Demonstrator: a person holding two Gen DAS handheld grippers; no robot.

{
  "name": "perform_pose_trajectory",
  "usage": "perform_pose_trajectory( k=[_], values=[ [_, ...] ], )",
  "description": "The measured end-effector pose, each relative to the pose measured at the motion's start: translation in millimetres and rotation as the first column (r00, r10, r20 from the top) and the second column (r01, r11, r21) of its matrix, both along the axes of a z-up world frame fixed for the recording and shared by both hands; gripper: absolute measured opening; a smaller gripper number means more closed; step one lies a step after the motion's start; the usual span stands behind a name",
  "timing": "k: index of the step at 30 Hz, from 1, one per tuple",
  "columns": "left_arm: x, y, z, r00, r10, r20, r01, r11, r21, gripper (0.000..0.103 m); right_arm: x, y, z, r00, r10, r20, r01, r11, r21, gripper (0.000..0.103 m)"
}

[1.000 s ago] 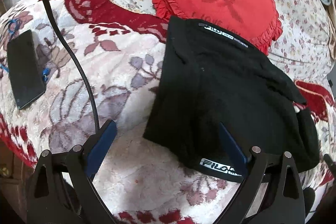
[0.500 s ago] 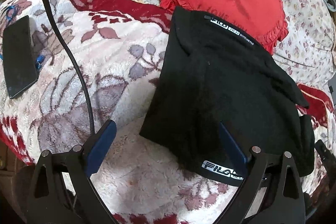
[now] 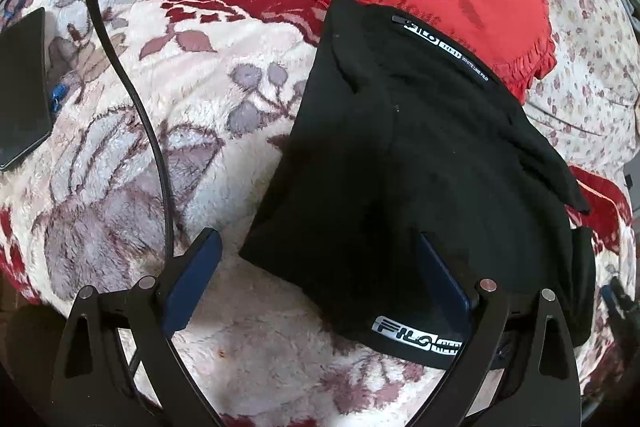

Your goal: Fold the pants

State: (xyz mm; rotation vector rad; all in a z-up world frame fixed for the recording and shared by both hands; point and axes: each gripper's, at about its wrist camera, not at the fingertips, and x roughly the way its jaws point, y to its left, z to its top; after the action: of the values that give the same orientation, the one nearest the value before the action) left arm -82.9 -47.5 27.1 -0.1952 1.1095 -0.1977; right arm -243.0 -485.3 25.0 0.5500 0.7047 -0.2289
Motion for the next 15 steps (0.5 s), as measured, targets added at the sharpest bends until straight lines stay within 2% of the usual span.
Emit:
perform_pose_trajectory(
  k=[1,2,3,5,7,10,12,15],
  values=[
    [-1,-2,0,1.000,-0.007,0.002,0.007,1.000,0.005,0.097,10,1,-9,0.999,0.015,-0.029,-0.015,1.000,0.007,0.051],
    [-1,-4,1,1.000,-0.020,-0.001,0.020,1.000,0.009,0.097,18,5,-14,0.998,0.027,-0.052,-0.027,1.000,0.004,0.039],
    [-1,-5,1,1.000,-0.027,-0.004,0.027,1.000,0.012,0.097,24,13,-15,0.997,0.052,-0.061,-0.052,0.999,0.002,0.036],
    [-1,-6,2,0.999,-0.034,-0.006,0.034,0.999,0.017,0.097,30,37,0,0.989,0.145,0.023,-0.145,0.989,-0.015,0.036],
    [1,-5,1,0.999,-0.031,-0.008,0.031,0.999,0.011,0.097,34,67,12,0.965,0.247,0.090,-0.247,0.969,-0.010,0.036],
    [2,-3,0,1.000,-0.016,-0.010,0.016,1.000,-0.003,0.097,49,105,-2,0.913,0.406,0.035,-0.407,0.909,0.085,0.036],
    [1,-4,0,1.000,-0.017,-0.008,0.017,1.000,-0.006,0.097,43,111,-6,0.908,0.420,0.011,-0.419,0.904,0.082,0.036],
    [-1,-3,2,0.999,-0.036,-0.011,0.036,0.999,-0.011,0.097,22,96,1,0.936,0.347,0.052,-0.350,0.935,0.062,0.036]
  ],
)
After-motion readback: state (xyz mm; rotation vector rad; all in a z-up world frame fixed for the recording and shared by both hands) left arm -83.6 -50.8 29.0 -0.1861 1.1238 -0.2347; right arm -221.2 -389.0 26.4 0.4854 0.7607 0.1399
